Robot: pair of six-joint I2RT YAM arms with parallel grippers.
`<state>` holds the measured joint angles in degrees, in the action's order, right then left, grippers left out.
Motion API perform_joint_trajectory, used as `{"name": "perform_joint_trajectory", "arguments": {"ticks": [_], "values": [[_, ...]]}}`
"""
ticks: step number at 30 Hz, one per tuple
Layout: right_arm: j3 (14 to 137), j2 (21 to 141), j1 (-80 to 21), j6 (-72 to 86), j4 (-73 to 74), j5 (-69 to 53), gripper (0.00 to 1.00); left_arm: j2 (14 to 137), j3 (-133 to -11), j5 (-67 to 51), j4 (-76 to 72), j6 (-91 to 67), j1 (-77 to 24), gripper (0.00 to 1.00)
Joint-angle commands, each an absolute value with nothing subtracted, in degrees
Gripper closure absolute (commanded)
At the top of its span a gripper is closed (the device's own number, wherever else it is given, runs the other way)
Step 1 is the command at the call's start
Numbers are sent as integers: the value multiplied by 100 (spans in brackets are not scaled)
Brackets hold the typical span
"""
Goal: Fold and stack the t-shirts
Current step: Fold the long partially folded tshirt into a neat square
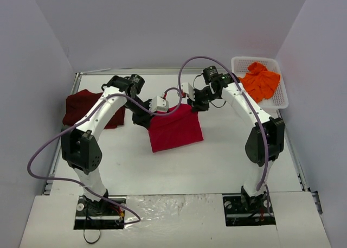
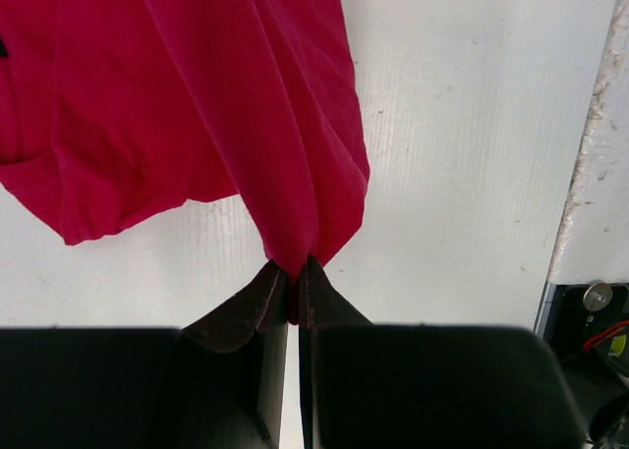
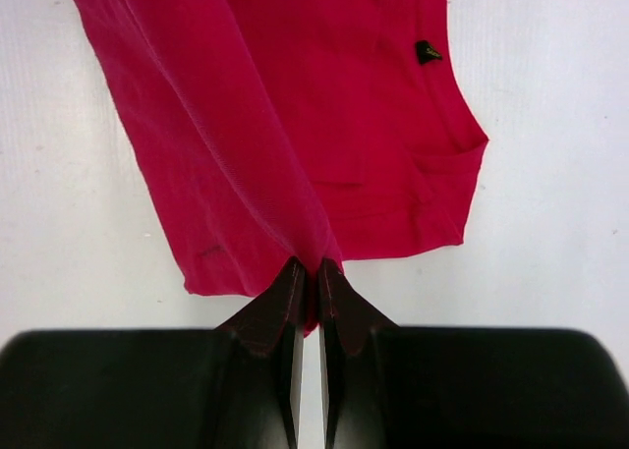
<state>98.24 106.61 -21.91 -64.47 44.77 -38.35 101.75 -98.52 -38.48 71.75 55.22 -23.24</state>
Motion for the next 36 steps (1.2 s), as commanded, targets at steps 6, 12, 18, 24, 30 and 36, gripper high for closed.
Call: {"name": "perform_joint_trajectory", "arguments": {"ticks": [6, 12, 18, 24, 30, 36], "values": [[10327, 11187, -2022, -6363, 4316, -3850, 100, 10607, -10248, -3727, 7093, 5528, -2109, 98], [10625, 11636, -1969, -6320, 4157, -3937, 100, 11021, -10511, -3735, 7058, 5616, -1987, 98], [11100, 12225, -1916, -6267, 4149, -3964, 100, 11417, -10836, -3709, 6987, 5616, -1846, 98], [11645, 12805, -1863, -6144, 4166, -4017, 100, 11759, -11083, -3630, 6847, 5616, -1749, 98], [12189, 13359, -1819, -6047, 4175, -4034, 100, 12111, -11338, -3551, 6803, 5625, -1679, 92], [12559, 13772, -1802, -5924, 4157, -3920, 57, 12305, -11356, -3358, 6453, 5529, -1635, 48]]}}
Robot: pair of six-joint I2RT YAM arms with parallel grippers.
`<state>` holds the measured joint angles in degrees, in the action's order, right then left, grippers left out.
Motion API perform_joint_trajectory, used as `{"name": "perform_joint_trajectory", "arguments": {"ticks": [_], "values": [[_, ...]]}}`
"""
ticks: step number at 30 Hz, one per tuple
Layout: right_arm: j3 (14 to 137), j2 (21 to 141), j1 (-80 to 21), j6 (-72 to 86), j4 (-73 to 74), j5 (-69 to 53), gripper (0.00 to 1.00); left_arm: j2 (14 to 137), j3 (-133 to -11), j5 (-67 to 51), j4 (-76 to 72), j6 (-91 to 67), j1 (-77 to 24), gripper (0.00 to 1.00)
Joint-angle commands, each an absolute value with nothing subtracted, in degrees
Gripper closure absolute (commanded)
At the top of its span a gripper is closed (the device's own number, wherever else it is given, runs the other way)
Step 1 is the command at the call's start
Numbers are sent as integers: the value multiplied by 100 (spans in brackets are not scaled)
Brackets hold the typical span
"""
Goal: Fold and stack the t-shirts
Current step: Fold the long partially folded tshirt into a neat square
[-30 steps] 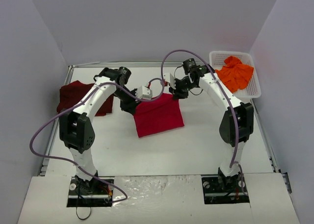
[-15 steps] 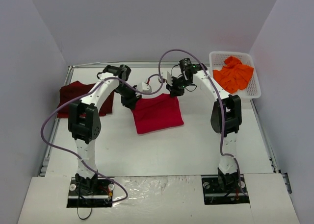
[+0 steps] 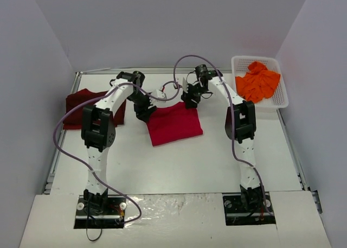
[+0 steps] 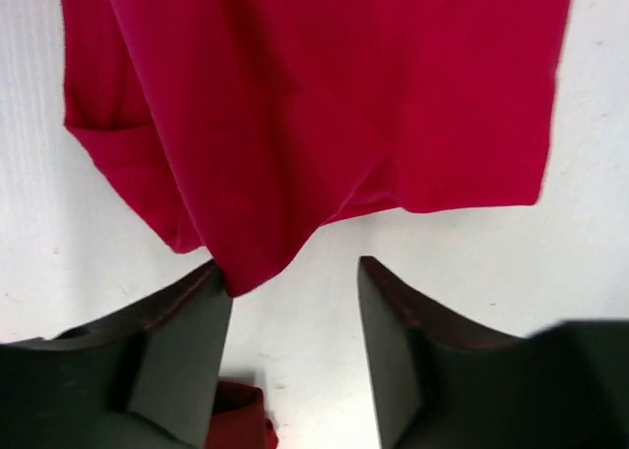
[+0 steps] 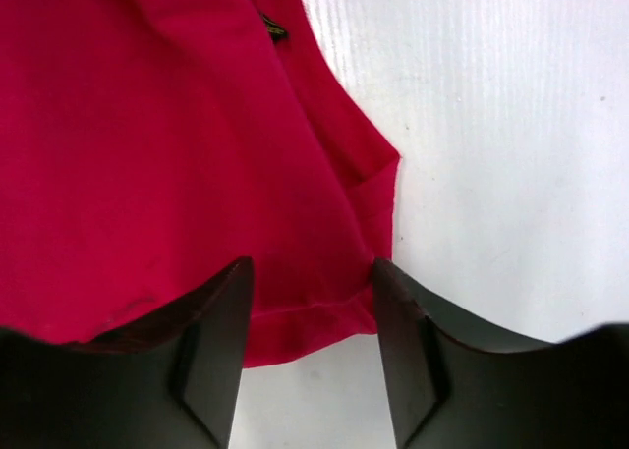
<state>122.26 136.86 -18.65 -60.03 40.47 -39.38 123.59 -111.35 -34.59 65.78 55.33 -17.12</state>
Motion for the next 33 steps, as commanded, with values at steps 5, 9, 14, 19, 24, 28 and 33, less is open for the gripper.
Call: {"name": "perform_joint_trajectory", "arguments": {"ticks": [5, 9, 14, 19, 24, 28, 33], "values": [[12867, 13887, -1758, -5722, 4061, -3937, 39, 12243, -11373, -3156, 6144, 5379, -1600, 29], [12920, 13580, -1714, -5423, 3841, -3938, 33, 11893, -11347, -2683, 5785, 5169, -1582, 20], [12605, 12728, -1705, -5073, 3683, -3693, 30, 10891, -10777, -1831, 4821, 4660, -1494, 16], [11613, 11684, -1722, -4458, 3193, -3157, 30, 9740, -9837, -643, 3991, 3456, -1380, 4], [10584, 11101, -1942, -3447, 3023, -1463, 28, 9028, -9098, -799, 3973, 2163, -968, 6], [9302, 10383, -2513, -3621, 2465, -46, 26, 8017, -7851, -809, 3279, 1986, -651, 6], [8350, 9932, -2725, -3507, 2057, -139, 23, 7682, -7032, -1115, 3129, 1864, -537, 6]]}}
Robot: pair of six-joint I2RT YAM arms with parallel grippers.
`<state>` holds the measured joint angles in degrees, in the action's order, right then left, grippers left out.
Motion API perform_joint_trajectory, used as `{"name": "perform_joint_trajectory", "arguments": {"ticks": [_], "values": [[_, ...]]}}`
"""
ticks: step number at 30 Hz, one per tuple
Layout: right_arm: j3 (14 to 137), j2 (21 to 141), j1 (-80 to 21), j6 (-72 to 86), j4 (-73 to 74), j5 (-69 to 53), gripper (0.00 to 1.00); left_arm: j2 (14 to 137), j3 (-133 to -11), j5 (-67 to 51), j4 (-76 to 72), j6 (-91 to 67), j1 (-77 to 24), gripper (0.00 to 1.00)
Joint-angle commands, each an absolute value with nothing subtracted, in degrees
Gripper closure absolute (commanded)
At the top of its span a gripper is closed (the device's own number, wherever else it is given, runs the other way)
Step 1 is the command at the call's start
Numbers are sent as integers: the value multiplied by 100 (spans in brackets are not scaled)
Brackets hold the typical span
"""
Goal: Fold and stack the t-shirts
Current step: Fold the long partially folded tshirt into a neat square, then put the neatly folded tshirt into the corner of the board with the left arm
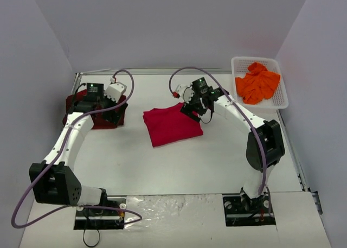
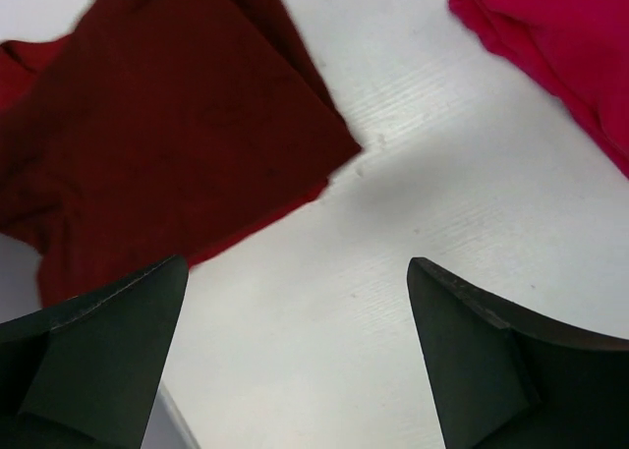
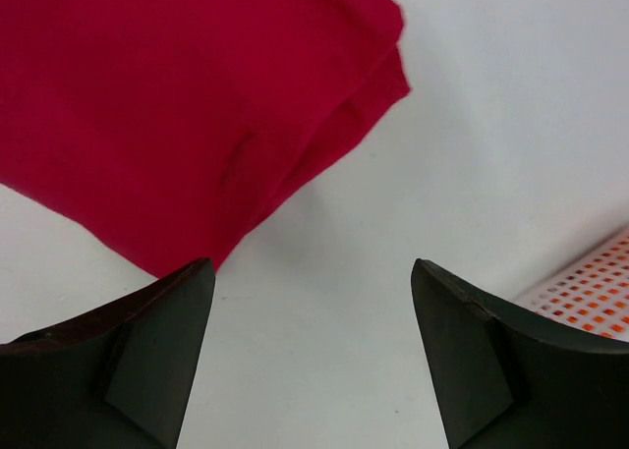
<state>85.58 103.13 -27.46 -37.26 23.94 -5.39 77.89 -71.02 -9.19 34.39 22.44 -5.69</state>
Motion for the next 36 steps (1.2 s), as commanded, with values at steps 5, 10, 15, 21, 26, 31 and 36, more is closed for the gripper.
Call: {"name": "perform_joint_trajectory", "arguments": {"ticks": [5, 10, 15, 21, 26, 31, 36], "values": [[8542, 10019, -2795, -3157, 2048, -974, 23, 7866, -6873, -2302, 3042, 995, -27, 6], [8614, 10116, -3530, -3172, 2048, -976, 23, 7691, -6794, -1328, 2848, 897, 456, 6], [8411, 10362, -4463, -3541, 1987, -168, 23, 7515, -6654, -1845, 2892, 634, 1281, 6], [8175, 10520, -5308, -3489, 1452, 788, 22, 7593, -6697, -1749, 2865, 589, 1415, 6], [7945, 10836, -5563, -3533, 1003, 1317, 21, 7848, -6820, -1881, 2874, 536, 1415, 6], [7980, 11206, -5713, -3586, 853, 1714, 20, 7788, -6768, -2004, 2830, 439, 1415, 6], [8156, 11548, -5984, -3586, 835, 1810, 20, 7612, -6557, -2100, 2698, 387, 1415, 6]]}}
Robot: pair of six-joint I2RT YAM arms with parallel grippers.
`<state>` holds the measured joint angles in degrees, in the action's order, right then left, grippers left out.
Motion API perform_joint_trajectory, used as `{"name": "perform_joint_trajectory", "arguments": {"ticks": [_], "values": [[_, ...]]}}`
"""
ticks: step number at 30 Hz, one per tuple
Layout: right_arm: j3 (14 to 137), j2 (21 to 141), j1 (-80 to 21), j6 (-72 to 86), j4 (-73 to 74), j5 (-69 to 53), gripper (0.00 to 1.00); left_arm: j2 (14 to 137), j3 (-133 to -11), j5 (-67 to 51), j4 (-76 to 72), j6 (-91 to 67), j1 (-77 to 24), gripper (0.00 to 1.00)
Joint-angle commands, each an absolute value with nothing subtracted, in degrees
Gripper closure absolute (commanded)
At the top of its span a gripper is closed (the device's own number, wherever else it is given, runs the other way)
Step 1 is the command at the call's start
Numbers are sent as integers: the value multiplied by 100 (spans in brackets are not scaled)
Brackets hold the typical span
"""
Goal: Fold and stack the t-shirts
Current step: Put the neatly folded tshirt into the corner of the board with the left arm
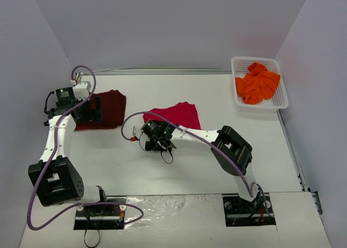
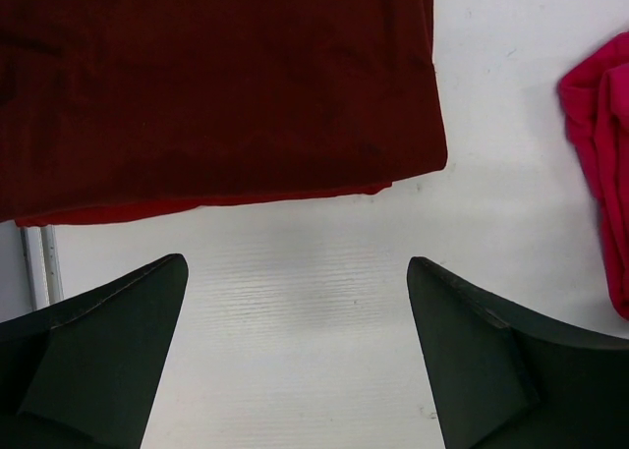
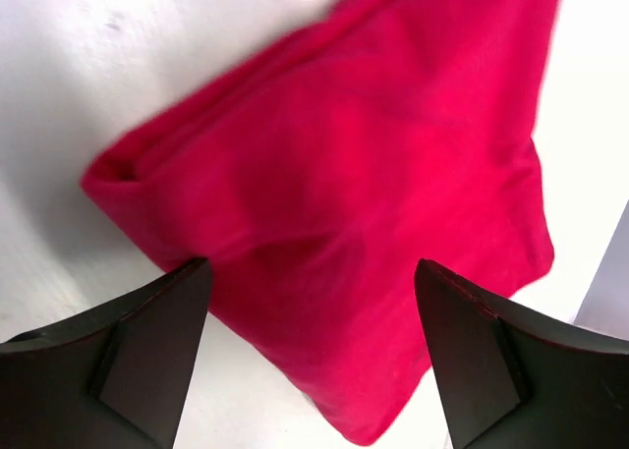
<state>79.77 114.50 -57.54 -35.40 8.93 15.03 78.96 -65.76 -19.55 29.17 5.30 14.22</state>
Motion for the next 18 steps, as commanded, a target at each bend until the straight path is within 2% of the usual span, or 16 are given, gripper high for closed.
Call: {"name": "perform_joint_trajectory", "arguments": {"ticks": [1, 7, 14, 17, 18], "values": [[8217, 11645, -6038, -3595, 844, 1854, 20, 7603, -6548, -2083, 2698, 378, 1415, 6], [8253, 11830, -6495, -3683, 879, 2056, 20, 7655, -6645, -1995, 2786, 404, 1415, 6], [8297, 12137, -6504, -3691, 870, 2136, 20, 7682, -6601, -1995, 2777, 439, 1415, 6], [8341, 12278, -6513, -3683, 870, 2100, 23, 7673, -6609, -2004, 2786, 439, 1415, 6], [8393, 12365, -6513, -3683, 870, 2144, 27, 7647, -6592, -2004, 2786, 439, 1415, 6]]}}
